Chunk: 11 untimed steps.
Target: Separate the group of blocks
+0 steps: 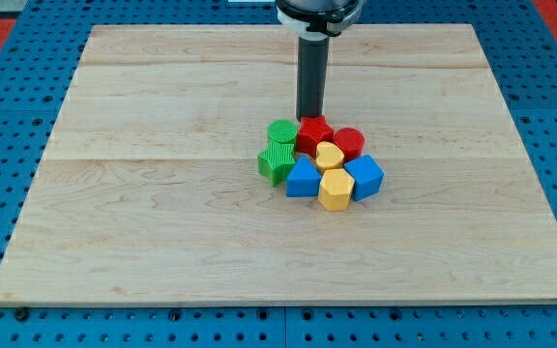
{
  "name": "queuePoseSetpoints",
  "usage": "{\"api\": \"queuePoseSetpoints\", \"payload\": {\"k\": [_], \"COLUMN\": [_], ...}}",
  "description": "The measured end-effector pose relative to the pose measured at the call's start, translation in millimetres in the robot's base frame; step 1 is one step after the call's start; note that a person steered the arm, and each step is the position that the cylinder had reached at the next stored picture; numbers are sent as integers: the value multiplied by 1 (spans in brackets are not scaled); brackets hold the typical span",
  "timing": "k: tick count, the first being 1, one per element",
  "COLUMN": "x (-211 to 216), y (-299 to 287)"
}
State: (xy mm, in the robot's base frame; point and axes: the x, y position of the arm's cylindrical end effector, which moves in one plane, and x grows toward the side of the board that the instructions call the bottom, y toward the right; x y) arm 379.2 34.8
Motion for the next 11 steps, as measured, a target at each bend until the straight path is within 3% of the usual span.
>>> {"api": "queuePoseSetpoints", "payload": {"k": [3, 4, 5, 7, 10, 11], "x": [-18, -11, 29, 86, 56, 65], "y": [22, 91, 129, 83, 31, 28]}}
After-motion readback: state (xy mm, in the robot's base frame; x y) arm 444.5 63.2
